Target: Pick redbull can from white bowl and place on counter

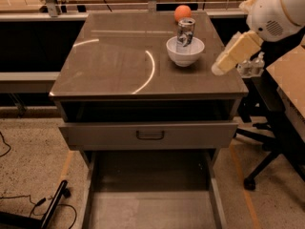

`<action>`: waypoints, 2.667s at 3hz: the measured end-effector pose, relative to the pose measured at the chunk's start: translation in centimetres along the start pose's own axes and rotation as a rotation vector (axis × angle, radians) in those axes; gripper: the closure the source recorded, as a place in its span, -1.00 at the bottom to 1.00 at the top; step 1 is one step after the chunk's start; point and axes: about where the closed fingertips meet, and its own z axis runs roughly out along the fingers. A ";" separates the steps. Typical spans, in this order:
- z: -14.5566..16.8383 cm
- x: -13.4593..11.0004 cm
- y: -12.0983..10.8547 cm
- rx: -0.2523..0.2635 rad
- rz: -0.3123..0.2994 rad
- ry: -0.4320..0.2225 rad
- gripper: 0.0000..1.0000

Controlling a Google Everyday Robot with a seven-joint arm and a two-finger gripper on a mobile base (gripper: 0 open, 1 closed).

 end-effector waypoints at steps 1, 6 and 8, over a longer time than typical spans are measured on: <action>3.1 -1.9 -3.9 0.059 0.038 -0.111 -1.00; 11.4 -4.1 -7.9 0.023 0.377 -0.494 -1.00; 15.2 -3.9 -9.2 0.038 0.409 -0.521 -1.00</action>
Offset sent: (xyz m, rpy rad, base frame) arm 0.0430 0.0083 0.0041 0.0833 -0.0664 -0.0128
